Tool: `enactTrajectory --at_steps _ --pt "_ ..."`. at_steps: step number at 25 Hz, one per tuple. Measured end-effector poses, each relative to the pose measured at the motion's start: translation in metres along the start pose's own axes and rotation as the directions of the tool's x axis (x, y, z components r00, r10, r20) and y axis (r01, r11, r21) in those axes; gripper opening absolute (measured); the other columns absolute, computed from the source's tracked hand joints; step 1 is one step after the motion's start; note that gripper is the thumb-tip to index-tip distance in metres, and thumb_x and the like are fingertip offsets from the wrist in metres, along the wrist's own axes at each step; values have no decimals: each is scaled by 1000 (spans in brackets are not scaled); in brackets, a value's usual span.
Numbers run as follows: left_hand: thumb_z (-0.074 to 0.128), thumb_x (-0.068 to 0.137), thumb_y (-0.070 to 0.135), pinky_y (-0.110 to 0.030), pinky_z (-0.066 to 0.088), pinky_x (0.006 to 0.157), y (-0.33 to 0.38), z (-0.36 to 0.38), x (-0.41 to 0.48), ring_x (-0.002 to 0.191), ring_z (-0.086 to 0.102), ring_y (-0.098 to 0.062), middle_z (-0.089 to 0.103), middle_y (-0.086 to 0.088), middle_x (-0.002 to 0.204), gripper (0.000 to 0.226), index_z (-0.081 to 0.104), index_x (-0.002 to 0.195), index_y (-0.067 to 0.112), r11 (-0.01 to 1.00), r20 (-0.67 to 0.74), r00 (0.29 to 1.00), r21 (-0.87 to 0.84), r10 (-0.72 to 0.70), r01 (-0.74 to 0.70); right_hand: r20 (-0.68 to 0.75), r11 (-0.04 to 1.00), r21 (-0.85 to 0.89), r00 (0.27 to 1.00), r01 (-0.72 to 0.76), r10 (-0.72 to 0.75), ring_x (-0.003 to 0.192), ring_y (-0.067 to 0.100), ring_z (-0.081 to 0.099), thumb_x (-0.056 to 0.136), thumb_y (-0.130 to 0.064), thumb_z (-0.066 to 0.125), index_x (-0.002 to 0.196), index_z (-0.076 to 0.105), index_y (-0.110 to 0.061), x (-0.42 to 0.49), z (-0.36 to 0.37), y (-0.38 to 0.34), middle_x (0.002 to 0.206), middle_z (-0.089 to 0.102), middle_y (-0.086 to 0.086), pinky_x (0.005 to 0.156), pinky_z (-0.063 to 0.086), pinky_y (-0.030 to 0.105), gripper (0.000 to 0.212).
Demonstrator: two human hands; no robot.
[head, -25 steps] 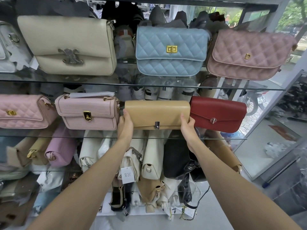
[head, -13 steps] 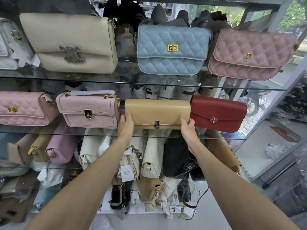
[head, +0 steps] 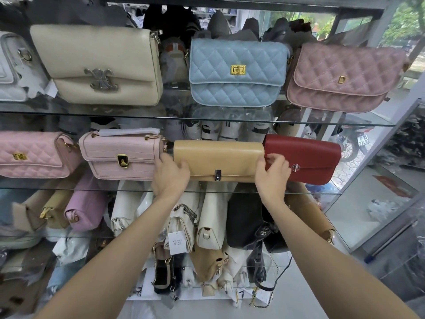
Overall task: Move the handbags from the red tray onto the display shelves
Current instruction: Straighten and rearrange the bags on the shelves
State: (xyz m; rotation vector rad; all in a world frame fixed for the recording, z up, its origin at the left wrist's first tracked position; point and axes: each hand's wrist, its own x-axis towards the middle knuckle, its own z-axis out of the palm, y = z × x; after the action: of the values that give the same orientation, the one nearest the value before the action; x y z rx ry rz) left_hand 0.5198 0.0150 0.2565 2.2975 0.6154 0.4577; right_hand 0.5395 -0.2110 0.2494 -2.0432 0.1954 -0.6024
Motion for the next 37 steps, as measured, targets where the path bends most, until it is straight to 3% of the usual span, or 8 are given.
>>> enactTrajectory --at_steps 5,9,12,15,20,26,32,37 --pt "45 100 43 -36 37 66 67 -47 -18 85 61 -39 70 -8 86 31 55 79 23 925 -176 909 29 377 -378 -175 933 130 933 337 -313 90 22 53 101 -25 50 84 57 -15 7 -31 -60 84 55 -7 79 39 34 21" --pt "47 101 41 -42 48 63 117 -81 -13 67 62 -25 61 2 66 36 62 80 16 715 -289 775 -301 562 -631 -209 889 291 930 354 -302 102 17 57 100 -27 52 101 58 -17 38 -48 -107 105 61 -1 91 46 33 12" --pt "51 100 36 -38 52 86 142 -91 18 87 60 -12 65 5 97 19 60 101 19 694 -304 845 -483 440 -534 -114 905 335 964 263 -239 126 20 49 101 -33 53 130 50 -12 73 -51 -121 134 49 6 111 40 37 36" --pt "52 101 41 -30 43 102 149 -85 45 107 55 -11 56 -4 127 33 55 122 15 732 -195 925 -567 325 -377 75 935 345 990 85 -117 145 25 34 103 -46 49 152 28 -8 98 -51 -130 157 30 13 122 29 43 66" --pt "49 101 48 -35 35 108 160 -76 52 118 48 -20 51 2 113 30 52 109 19 712 -279 948 -634 154 -303 204 900 423 979 -103 16 143 26 40 77 -81 40 156 21 -14 126 -43 -139 160 34 10 118 37 48 105" --pt "30 97 71 -45 45 109 154 -72 72 120 58 -12 57 17 118 39 46 113 40 530 39 988 -846 147 -46 212 857 500 977 -124 18 137 26 46 75 -79 39 151 31 -14 137 -28 -143 154 42 9 116 39 47 100" --pt "22 100 70 -29 49 85 153 -73 70 108 58 3 58 21 121 52 44 133 35 551 95 963 -832 254 -63 198 836 538 980 -105 -4 137 22 46 86 -76 39 150 31 -14 137 -25 -140 153 41 6 117 39 47 89" --pt "24 86 83 -40 48 104 145 -71 76 121 61 -6 60 12 138 79 46 144 33 551 65 964 -830 259 -92 192 842 536 980 -56 -58 135 17 45 101 -63 39 137 38 -19 134 -28 -128 148 44 2 117 38 43 57"
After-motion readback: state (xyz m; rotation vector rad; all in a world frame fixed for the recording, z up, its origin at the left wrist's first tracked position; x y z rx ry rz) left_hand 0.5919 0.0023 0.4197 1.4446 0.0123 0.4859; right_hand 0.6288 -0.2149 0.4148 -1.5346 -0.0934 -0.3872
